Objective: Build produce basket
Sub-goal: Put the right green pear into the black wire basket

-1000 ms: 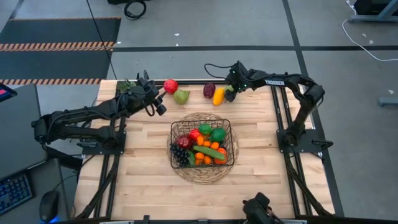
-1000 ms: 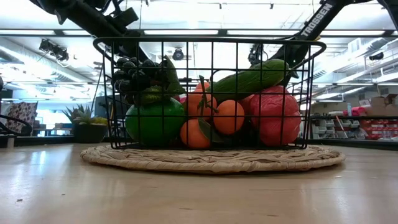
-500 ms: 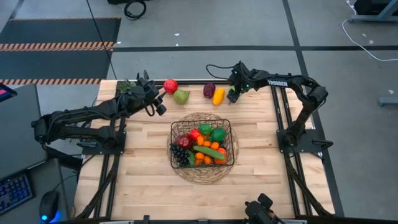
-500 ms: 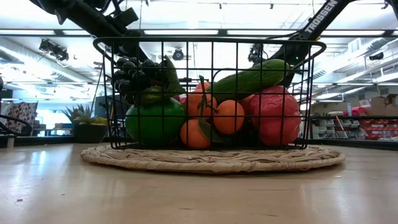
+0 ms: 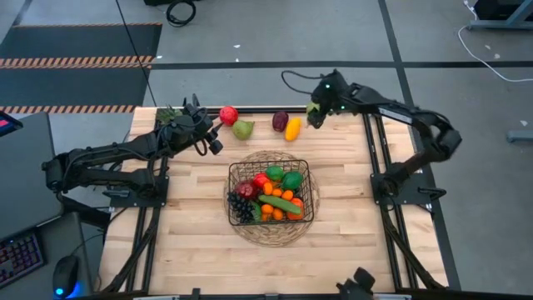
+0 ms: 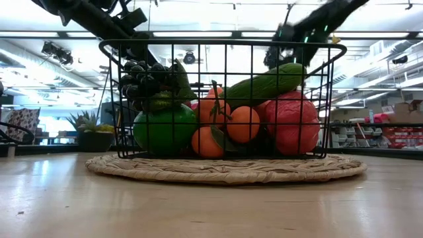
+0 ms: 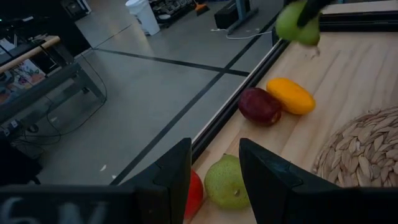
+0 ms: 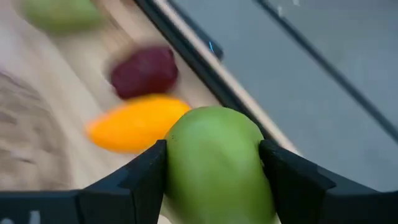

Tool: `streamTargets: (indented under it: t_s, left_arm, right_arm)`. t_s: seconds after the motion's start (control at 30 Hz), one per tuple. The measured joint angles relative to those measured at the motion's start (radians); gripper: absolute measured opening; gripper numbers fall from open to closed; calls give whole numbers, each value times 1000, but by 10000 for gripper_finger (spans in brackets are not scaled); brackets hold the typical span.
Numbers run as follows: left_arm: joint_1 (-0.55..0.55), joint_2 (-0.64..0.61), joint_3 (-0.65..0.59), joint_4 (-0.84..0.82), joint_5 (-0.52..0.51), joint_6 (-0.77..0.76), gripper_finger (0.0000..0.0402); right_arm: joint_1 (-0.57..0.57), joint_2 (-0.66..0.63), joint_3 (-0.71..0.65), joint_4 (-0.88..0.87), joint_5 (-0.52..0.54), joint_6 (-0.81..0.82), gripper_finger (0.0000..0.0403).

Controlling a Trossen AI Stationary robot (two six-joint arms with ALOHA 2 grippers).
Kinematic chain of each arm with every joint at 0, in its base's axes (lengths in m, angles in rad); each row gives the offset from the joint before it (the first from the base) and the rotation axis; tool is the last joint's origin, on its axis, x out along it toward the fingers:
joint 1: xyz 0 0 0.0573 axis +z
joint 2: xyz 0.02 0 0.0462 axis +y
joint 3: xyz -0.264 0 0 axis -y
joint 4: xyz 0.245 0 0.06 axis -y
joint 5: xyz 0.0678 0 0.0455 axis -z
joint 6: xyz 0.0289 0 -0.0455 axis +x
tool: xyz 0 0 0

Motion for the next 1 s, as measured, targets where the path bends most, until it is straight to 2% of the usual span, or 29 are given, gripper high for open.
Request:
streamTargets:
  t_s: [0.23, 0.37, 0.53, 0.73, 1.0]
  left_arm:
    - [0, 0, 0, 0, 0, 0, 142]
    - [0, 0, 0, 0, 0, 0, 142]
    - [0, 0, 0, 0, 0, -26, 145]
    - [0, 0, 0, 0, 0, -27, 143]
    - [-3, 0, 0, -1, 0, -59, 147]
  right_arm:
    - [144, -212, 22, -16, -164, 91, 242]
    - [274, -278, 22, -60, -179, 158, 243]
    - [454, -301, 22, -60, -130, 244, 243]
    - [630, -265, 22, -42, -83, 323, 243]
    - [765, -181, 22, -26, 58, 457, 251]
